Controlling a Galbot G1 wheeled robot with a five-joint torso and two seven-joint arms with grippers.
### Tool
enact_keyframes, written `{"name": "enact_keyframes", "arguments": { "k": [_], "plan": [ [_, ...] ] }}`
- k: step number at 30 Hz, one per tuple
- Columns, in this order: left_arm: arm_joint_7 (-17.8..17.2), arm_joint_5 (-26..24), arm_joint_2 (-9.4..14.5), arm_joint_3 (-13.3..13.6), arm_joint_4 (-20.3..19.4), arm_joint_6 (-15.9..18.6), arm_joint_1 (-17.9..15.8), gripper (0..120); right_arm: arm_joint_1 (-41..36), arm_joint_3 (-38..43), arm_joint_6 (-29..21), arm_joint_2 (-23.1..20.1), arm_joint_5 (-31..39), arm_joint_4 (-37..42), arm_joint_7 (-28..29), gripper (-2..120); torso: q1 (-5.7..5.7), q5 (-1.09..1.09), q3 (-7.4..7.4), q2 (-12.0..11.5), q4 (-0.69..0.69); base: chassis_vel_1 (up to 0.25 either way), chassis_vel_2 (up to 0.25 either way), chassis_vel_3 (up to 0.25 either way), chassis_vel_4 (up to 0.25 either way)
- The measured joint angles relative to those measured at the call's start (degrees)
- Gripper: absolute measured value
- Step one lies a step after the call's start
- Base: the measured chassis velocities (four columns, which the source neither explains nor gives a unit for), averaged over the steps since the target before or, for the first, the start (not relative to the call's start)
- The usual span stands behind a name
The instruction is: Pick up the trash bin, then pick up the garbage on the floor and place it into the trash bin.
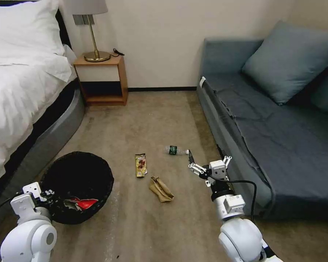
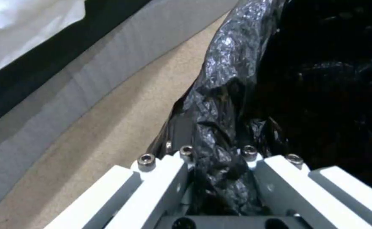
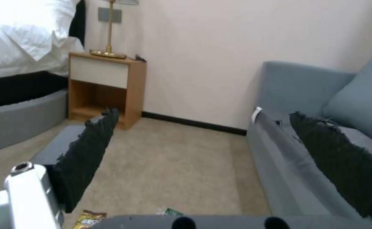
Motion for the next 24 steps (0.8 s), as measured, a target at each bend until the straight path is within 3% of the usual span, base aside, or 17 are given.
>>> {"name": "enact_keyframes", "arguments": {
  "k": [24],
  "plan": [
    [-0.01,-0.25,0.09,-0.96,0.57,-0.10,0.07,3,2.25,-1.80,0.38,0.87,-0.22,-2.77,-0.98,100,-0.01,0.00,-0.01,0.00,0.00,-0.024,0.021,0.022,-0.027]
  ]
}}
